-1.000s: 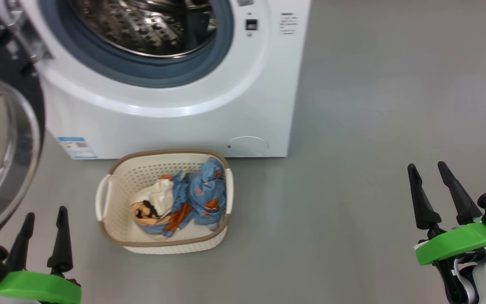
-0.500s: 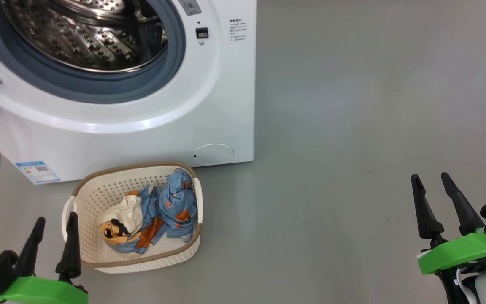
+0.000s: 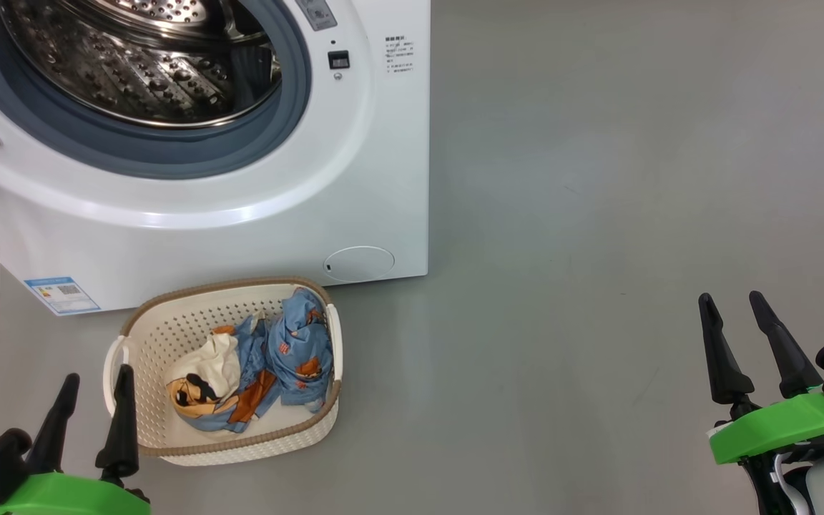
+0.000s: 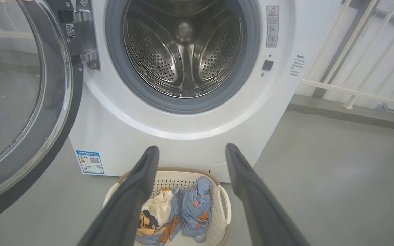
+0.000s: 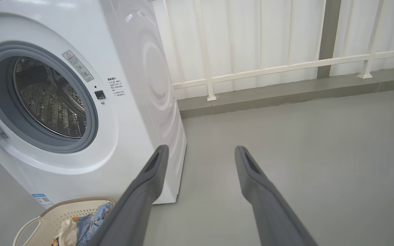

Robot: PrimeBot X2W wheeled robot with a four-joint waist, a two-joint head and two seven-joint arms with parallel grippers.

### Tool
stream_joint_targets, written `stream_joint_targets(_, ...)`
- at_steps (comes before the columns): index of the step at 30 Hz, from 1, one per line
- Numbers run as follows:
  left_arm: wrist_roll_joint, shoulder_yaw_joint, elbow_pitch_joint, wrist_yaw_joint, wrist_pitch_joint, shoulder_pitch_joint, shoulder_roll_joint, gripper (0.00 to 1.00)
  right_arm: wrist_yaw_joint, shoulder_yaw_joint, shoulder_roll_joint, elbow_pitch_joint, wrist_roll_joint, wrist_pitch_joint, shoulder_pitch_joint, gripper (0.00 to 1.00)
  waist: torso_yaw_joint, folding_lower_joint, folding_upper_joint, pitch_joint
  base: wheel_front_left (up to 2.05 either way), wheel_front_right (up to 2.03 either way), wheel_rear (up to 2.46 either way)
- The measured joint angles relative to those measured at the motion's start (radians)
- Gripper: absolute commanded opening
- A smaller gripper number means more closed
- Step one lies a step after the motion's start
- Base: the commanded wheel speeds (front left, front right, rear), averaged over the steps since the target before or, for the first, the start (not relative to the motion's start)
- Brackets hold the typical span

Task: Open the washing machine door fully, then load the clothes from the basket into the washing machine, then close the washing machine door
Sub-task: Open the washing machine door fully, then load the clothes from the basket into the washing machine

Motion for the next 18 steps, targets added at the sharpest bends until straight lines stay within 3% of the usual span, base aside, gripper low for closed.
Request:
stream_joint_targets(11,-0.031,-0.014,0.006,0.000,0.000,0.003,0.008,1.00,0.000,0.004,0.000,0.000,0.000,0.000,0.001,1.00,0.002,0.0000,0.0000,-0.009,0.01,-0.01,0.00)
stream_joint_targets(18,-0.046,-0.030,0.013,0.000,0.000,0.004,0.027,1.00,0.000,0.009,-0.001,0.001,0.001,0.000,0.001,1.00,0.003,0.0000,0.0000,-0.003,0.79,-0.79,0.00)
